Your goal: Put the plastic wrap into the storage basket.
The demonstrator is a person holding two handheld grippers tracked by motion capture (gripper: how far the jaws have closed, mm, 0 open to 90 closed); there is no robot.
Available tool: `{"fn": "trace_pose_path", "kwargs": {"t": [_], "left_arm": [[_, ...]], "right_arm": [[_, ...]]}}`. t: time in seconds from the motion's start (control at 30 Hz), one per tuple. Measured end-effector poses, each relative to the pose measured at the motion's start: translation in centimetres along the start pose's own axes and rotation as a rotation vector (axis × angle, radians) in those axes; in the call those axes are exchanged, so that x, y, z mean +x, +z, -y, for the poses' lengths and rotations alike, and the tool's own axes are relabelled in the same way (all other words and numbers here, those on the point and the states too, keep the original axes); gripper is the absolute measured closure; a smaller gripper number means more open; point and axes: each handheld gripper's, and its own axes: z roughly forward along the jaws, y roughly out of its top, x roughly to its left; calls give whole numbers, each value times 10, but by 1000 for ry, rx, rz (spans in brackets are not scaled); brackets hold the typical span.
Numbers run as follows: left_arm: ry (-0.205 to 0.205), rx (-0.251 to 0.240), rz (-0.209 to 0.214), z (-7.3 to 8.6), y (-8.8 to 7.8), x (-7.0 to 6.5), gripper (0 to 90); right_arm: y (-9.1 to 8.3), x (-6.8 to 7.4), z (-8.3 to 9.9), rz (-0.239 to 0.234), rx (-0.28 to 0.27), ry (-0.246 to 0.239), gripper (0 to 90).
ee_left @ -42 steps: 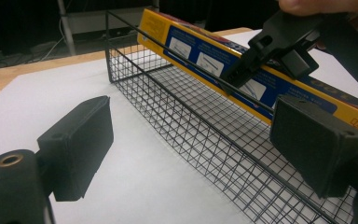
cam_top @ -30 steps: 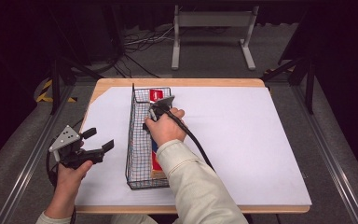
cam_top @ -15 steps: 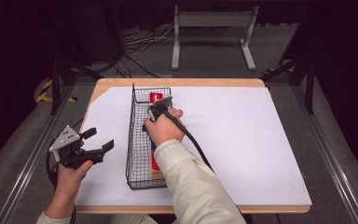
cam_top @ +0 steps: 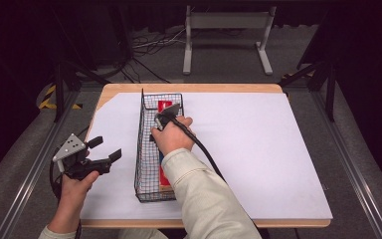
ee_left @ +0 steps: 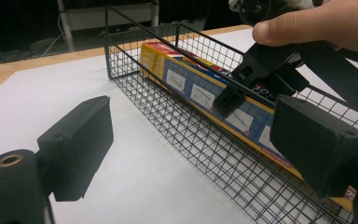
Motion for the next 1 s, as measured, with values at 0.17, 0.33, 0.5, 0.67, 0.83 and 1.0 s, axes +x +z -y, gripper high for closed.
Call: {"fn": "trace_pose_path", "kwargs": {"t": [0.17,0.33,0.5,0.67,0.83,1.0], "left_arm": [[-6,0,-1,1,0,2,141],[1,1,1,0,1,0,140],[-2,1,-1,0,0,0,141],[1,8,2,0,2,0,140],[0,0,-1,0,2,1,140],[-2,5,2,0,2,0,140]], "right_arm": [[3,1,0,4,12,-3,388],[1,2,0,-13,-6,-3,364],[-2,0,-1,-28,-16,4,349],[-14,-2,-5,-48,-138,-24,254],[-22,-3,-5,-47,-206,-69,242],[-36,-3,-3,-72,-304,-132,234]]}}
